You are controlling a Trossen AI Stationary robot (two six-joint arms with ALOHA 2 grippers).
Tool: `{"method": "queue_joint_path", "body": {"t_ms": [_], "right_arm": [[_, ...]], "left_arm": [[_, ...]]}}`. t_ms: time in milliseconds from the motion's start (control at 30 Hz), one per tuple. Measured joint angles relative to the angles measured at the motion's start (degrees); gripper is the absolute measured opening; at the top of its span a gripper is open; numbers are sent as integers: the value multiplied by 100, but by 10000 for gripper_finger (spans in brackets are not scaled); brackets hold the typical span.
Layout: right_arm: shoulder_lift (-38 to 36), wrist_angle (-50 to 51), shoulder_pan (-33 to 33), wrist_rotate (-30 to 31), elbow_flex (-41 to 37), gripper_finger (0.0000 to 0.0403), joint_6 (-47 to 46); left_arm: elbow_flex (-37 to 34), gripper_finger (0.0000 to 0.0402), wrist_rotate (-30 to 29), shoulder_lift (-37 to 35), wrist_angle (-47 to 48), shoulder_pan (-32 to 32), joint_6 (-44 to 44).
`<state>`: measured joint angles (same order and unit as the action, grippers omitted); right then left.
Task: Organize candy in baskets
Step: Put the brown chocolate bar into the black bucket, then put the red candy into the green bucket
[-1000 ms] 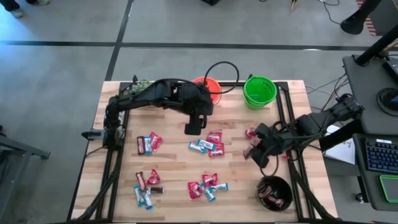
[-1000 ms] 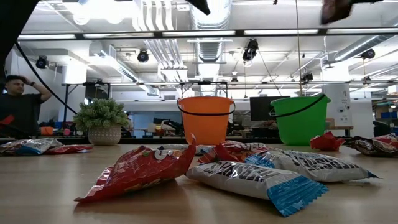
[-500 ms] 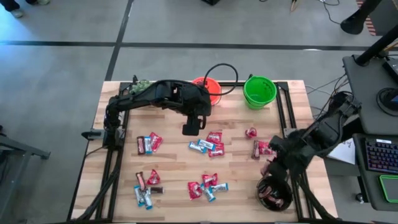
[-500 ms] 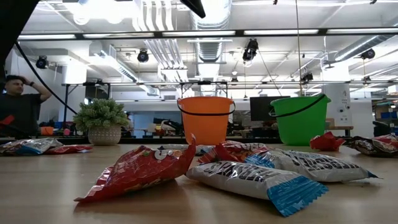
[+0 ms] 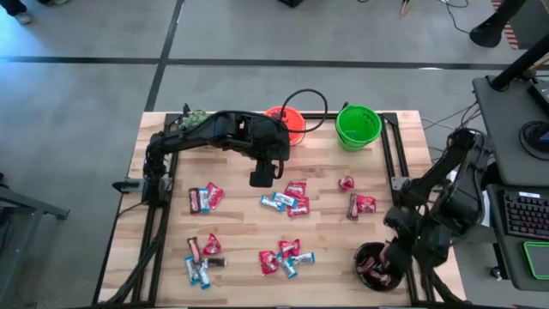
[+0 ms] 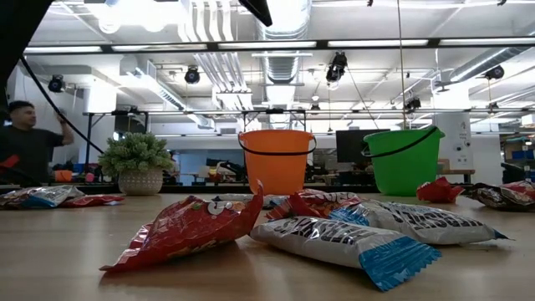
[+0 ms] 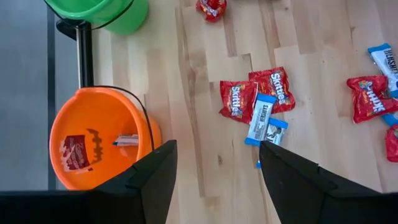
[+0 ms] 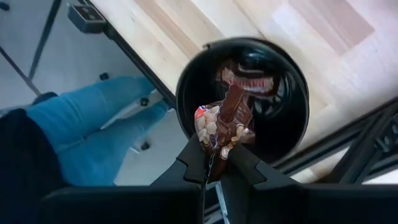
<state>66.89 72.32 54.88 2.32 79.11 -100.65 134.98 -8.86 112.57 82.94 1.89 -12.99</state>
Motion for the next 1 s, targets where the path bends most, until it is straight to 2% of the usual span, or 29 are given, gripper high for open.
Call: {"method": "queue_joint_path", "body": {"t_ms": [367,800,1000], "right_arm": [[426,2,99,-432,-2,34,46],[568,134,97,-533,-13,116,16],[568,230,82,-343,-13,136,332]], "left_arm": [[0,210,3,4,15,0,0],[0,210,57,7,89,0,2],[0,210,57,7,116,0,22]]}}
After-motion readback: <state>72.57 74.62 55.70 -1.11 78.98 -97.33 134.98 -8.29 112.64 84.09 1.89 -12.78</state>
